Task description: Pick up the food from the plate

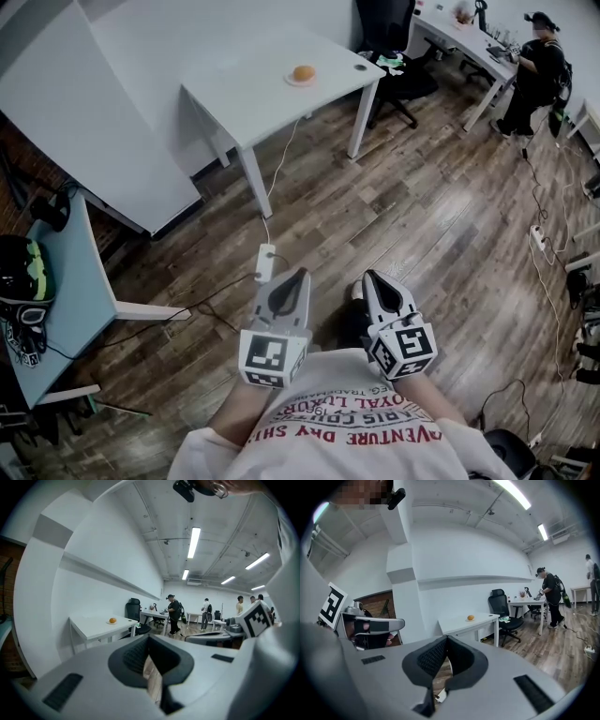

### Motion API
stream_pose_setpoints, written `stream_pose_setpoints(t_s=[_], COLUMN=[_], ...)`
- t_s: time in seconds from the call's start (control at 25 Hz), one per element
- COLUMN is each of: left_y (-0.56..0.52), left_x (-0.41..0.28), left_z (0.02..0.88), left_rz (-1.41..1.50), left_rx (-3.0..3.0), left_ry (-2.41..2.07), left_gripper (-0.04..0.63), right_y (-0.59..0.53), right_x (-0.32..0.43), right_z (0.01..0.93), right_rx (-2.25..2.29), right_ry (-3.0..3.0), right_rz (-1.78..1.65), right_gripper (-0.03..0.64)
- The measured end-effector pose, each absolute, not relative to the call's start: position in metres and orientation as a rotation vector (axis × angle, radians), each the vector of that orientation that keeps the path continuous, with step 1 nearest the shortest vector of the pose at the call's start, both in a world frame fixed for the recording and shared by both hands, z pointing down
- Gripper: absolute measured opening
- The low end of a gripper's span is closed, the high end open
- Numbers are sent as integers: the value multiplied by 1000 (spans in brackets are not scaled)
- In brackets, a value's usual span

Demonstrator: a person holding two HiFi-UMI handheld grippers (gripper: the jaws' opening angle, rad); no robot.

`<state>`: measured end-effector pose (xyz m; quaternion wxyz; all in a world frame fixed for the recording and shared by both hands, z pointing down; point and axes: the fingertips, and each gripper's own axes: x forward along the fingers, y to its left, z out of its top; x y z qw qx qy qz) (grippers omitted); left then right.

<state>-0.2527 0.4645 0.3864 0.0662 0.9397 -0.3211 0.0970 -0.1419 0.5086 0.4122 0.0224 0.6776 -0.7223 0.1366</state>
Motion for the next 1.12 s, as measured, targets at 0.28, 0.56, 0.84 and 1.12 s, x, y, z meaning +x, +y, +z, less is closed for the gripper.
stream_pose_setpoints(t_s=[0.28,0.56,0.84,1.12], left_y=[404,335,277,233], left_x=[-195,-124,-54,-32], left_z=[372,365,364,375], left_rz=[343,279,226,191], left_rx=[2883,2746,2650,2521], left_ry=[-1074,-1202,-1271,-1293], left_gripper=[6,6,6,6], right_y=[438,368,306,259], right_x=[-84,6,84,103], right_z=[407,390,384,407], right_rx=[2038,1982,1907,1817], right_ry=[-2311,-2365,-2410,-2438], right_rz=[460,459,425,499], right_gripper=[11,11,11,11])
